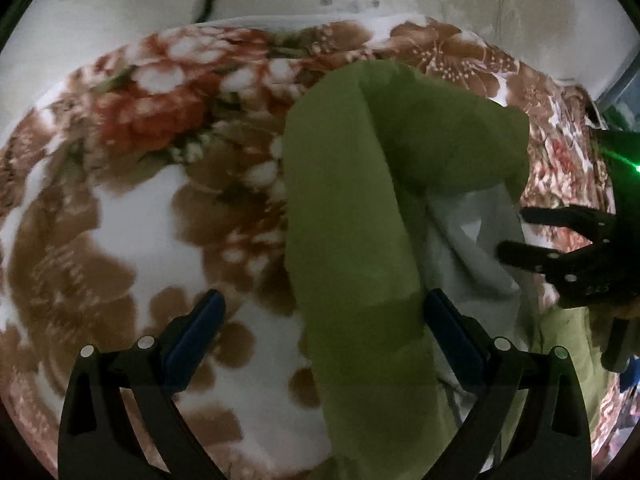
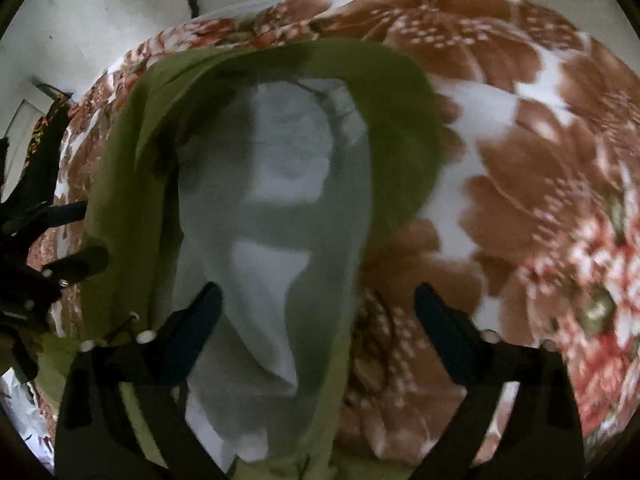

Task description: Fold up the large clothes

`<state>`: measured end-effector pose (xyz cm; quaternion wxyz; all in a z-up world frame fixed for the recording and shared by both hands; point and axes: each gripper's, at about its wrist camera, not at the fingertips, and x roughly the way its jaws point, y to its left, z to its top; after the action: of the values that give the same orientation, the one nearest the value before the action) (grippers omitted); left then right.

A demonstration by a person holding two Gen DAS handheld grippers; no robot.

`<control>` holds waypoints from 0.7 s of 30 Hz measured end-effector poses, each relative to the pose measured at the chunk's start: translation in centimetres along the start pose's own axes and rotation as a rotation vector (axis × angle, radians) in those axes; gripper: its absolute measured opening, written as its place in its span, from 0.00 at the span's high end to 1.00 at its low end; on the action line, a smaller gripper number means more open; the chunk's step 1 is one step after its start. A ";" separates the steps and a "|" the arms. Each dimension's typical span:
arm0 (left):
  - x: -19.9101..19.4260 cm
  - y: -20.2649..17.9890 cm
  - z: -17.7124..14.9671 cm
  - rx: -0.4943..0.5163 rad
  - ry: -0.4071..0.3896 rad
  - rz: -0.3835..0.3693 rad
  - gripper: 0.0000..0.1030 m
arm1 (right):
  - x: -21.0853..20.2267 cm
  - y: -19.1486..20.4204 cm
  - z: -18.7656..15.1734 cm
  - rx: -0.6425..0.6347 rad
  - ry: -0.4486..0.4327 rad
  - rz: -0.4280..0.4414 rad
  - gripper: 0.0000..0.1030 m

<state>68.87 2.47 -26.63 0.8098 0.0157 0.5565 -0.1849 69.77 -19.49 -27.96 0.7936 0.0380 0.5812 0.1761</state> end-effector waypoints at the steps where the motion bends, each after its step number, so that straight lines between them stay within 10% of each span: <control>1: 0.3 0.0 0.3 0.001 -0.001 -0.023 0.07 | 0.4 0.1 0.2 0.003 0.006 0.032 0.35; 3: 0.9 0.0 0.8 -0.007 0.008 -0.062 0.19 | 1.0 0.0 0.4 0.022 0.014 0.046 0.41; 4: 1.2 0.0 0.9 -0.007 0.016 -0.085 0.58 | 1.2 -0.1 0.4 0.032 0.017 0.078 0.48; 6: 1.3 0.0 0.9 -0.002 0.023 -0.099 0.97 | 1.1 0.1 0.2 0.006 0.013 0.063 0.76; 9: -0.3 -1.0 0.4 0.036 -0.016 -0.128 0.99 | 0.0 0.7 -0.6 -0.056 -0.008 0.030 0.95; 21: -12.9 -7.4 -3.6 0.233 -0.177 -0.141 0.99 | -14.0 4.4 -7.1 -0.156 -0.155 0.032 0.96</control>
<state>59.23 0.00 -15.01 0.8335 0.0540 0.4574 -0.3051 58.39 -20.91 -16.39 0.8336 -0.0011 0.5020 0.2303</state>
